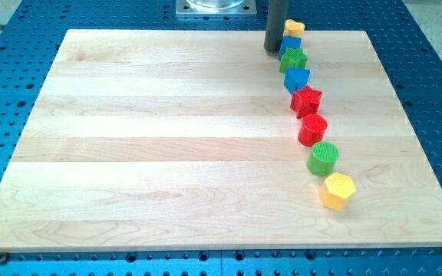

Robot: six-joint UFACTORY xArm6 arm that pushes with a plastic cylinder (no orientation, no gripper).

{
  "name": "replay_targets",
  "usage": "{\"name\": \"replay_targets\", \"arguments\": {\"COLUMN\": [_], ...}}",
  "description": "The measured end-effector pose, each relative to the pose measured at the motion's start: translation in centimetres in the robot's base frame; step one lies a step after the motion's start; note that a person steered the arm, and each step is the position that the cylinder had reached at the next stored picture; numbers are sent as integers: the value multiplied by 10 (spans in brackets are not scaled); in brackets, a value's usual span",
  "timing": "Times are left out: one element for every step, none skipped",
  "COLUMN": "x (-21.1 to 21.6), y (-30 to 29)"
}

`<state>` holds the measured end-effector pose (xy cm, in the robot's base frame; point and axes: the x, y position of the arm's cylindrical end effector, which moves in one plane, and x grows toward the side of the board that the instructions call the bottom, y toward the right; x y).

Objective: Move the blue cube into the green star

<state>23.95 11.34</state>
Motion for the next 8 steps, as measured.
{"name": "replay_targets", "arguments": {"x": [5,14,22,17,-3,34,75,93], "y": [10,35,77,88,117,129,128,128]}}
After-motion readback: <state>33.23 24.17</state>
